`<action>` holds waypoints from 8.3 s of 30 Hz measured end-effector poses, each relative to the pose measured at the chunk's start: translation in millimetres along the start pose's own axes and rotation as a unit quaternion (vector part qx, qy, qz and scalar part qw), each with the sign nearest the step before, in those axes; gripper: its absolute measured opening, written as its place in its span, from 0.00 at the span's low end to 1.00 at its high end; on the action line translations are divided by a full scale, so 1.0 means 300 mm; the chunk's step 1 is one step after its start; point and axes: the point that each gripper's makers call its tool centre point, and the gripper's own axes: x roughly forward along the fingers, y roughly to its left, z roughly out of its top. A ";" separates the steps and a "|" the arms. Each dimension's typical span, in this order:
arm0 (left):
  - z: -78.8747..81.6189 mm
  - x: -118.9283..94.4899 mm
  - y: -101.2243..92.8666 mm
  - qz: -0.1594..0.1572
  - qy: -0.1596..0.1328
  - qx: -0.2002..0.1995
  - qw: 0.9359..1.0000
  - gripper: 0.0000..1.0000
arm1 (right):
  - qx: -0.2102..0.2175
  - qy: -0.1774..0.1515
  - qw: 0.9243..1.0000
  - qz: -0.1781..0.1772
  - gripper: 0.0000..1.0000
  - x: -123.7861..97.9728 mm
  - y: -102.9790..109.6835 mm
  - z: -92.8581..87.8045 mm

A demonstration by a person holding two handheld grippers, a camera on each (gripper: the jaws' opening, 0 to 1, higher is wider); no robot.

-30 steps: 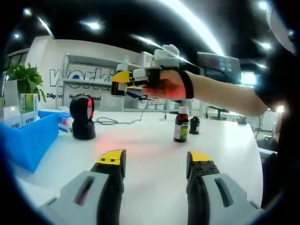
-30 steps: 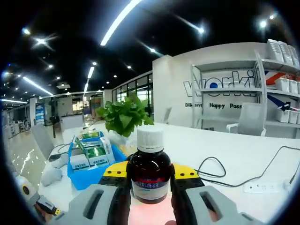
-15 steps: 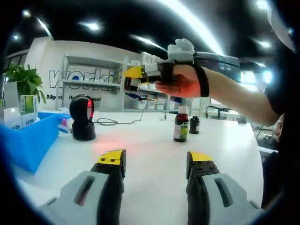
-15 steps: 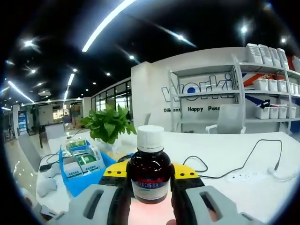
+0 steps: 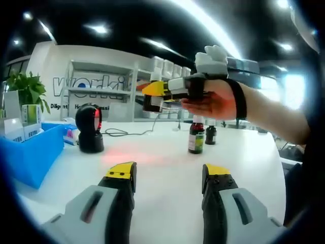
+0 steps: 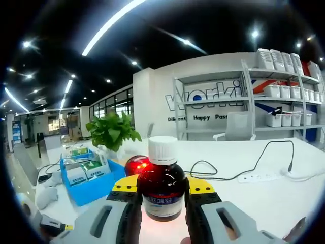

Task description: Rotate the medicine bottle to make it face forward pick up the medicine bottle inspect the drug traceability code place the medicine on the table

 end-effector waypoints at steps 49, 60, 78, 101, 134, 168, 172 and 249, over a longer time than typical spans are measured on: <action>-0.005 0.000 -0.004 -0.004 0.003 0.005 1.000 0.43 | -0.026 0.018 0.999 -0.042 0.28 -0.090 0.036 -0.344; -0.005 0.000 -0.004 -0.004 0.004 0.004 1.000 0.43 | -0.028 0.029 0.998 -0.040 0.28 -0.073 0.036 -0.379; -0.008 0.001 -0.008 -0.006 0.006 0.004 1.000 0.42 | -0.040 0.016 0.998 -0.036 0.28 -0.085 0.036 -0.386; 0.007 -0.002 -0.001 -0.002 -0.004 -0.013 1.000 0.42 | -0.039 0.019 0.998 0.048 0.44 -0.113 0.033 -0.293; 0.014 -0.007 0.066 0.055 -0.010 -0.035 0.998 0.42 | -0.094 -0.032 0.980 0.174 0.39 -0.364 -0.046 -0.072; 0.007 -0.011 0.081 0.065 -0.011 -0.026 0.998 0.42 | -0.062 -0.090 0.993 0.040 0.38 -0.855 -0.572 0.073; 0.008 -0.011 0.076 0.063 -0.011 -0.025 0.998 0.42 | -0.066 -0.080 0.994 0.019 0.38 -0.890 -0.627 0.031; 0.022 -0.029 0.003 0.050 -0.020 0.003 0.999 0.45 | -0.041 -0.084 0.996 -0.009 0.54 -0.901 -0.684 -0.302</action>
